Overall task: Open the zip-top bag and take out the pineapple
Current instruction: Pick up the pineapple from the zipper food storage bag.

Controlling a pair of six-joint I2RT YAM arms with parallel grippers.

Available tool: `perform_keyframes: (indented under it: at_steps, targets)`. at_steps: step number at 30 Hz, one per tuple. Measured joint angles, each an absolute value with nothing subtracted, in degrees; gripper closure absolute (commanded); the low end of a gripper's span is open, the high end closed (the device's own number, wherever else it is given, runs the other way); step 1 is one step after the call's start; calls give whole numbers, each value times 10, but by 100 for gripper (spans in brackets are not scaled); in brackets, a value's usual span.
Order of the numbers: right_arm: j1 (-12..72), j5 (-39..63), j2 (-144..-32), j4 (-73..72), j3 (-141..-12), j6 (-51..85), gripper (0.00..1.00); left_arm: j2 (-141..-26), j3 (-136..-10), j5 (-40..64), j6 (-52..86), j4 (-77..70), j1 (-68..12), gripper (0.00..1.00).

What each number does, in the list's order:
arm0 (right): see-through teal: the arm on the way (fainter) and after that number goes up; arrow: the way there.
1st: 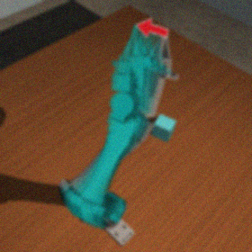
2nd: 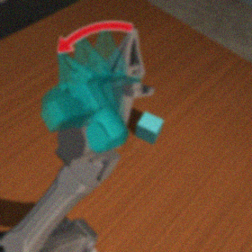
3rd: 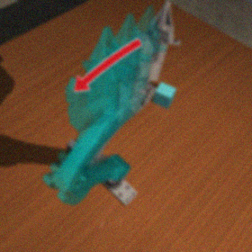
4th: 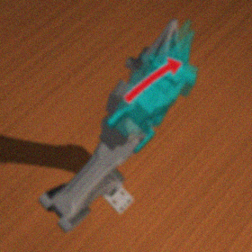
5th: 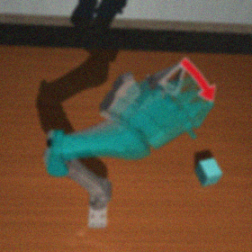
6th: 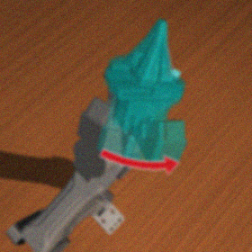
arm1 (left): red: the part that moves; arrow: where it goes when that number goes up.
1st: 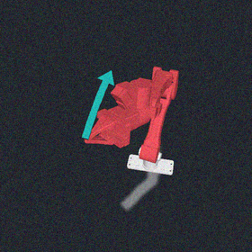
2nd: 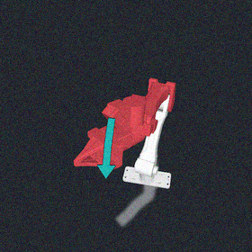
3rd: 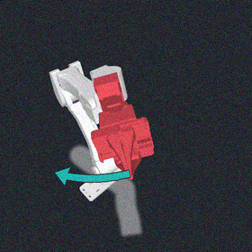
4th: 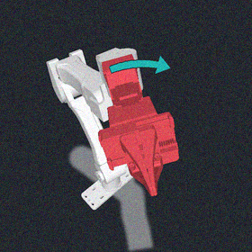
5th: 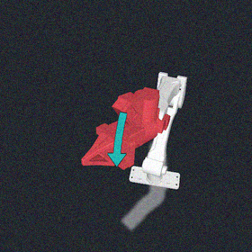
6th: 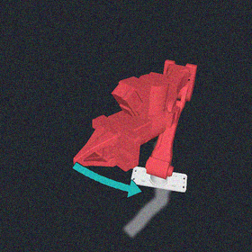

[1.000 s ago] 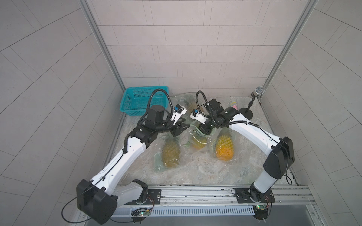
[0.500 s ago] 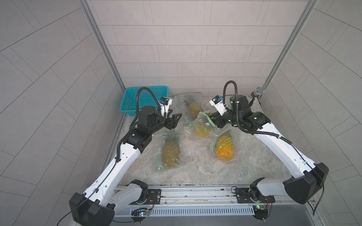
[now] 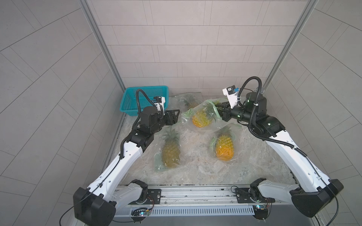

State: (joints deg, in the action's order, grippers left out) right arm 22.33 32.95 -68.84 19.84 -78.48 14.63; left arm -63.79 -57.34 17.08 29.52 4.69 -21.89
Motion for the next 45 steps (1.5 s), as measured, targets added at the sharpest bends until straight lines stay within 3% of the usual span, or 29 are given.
perform_keyframes:
  at_steps: [13, 15, 21, 45]
  targets:
    - [223, 347, -688, 166, -785, 173, 100, -661, -547, 192, 337, 23, -239, 35]
    - [223, 347, -688, 163, -785, 179, 100, -668, -546, 196, 342, 17, -246, 45]
    - [223, 349, -689, 152, -784, 185, 100, -687, -546, 204, 351, 6, -257, 100]
    - [223, 371, -623, 90, -720, 211, 100, -666, -553, -47, 238, 143, -259, 100]
